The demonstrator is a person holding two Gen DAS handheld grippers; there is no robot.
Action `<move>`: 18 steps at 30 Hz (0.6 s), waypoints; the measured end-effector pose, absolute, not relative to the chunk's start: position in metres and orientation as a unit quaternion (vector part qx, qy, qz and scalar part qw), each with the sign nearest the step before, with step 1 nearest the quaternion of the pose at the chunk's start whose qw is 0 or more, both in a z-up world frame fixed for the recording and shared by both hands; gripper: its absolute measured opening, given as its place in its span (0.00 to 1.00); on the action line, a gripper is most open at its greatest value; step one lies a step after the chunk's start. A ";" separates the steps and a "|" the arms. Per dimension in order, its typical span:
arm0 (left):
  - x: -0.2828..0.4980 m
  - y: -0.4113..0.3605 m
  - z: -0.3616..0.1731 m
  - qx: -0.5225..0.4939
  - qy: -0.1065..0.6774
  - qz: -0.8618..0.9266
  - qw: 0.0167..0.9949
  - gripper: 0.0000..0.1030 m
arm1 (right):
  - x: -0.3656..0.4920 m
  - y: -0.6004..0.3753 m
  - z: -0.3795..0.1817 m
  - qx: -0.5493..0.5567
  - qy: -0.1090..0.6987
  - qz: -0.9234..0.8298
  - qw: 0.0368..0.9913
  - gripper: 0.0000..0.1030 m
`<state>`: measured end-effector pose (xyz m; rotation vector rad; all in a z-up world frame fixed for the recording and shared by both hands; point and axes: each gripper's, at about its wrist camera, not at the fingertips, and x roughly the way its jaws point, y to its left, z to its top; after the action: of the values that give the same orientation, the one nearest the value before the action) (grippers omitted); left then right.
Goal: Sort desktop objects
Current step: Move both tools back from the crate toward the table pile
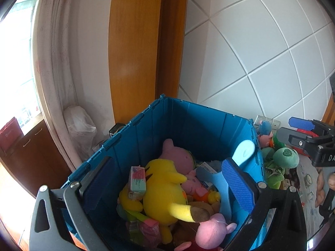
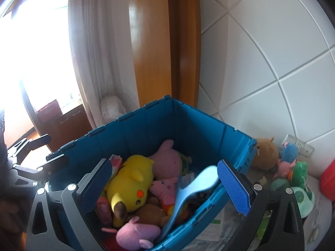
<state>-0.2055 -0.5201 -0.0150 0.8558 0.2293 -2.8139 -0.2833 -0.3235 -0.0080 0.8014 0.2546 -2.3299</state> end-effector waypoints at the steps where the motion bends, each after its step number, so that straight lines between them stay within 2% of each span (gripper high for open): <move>1: -0.205 -0.517 -0.016 0.290 0.078 -0.949 0.093 1.00 | -0.281 -0.321 -0.009 0.307 0.097 -0.889 0.326 0.99; 11: -0.198 -0.474 -0.017 0.287 0.070 -0.951 0.094 1.00 | -0.264 -0.278 -0.015 0.315 0.094 -0.889 0.319 0.99; 18: -0.189 -0.406 -0.015 0.293 0.050 -0.949 0.107 1.00 | -0.255 -0.216 -0.018 0.314 0.079 -0.889 0.325 0.99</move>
<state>-0.1890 -0.4055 -0.0150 0.8630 0.1463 -2.7932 -0.2553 -0.2156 -0.0183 0.8219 0.2065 -2.3300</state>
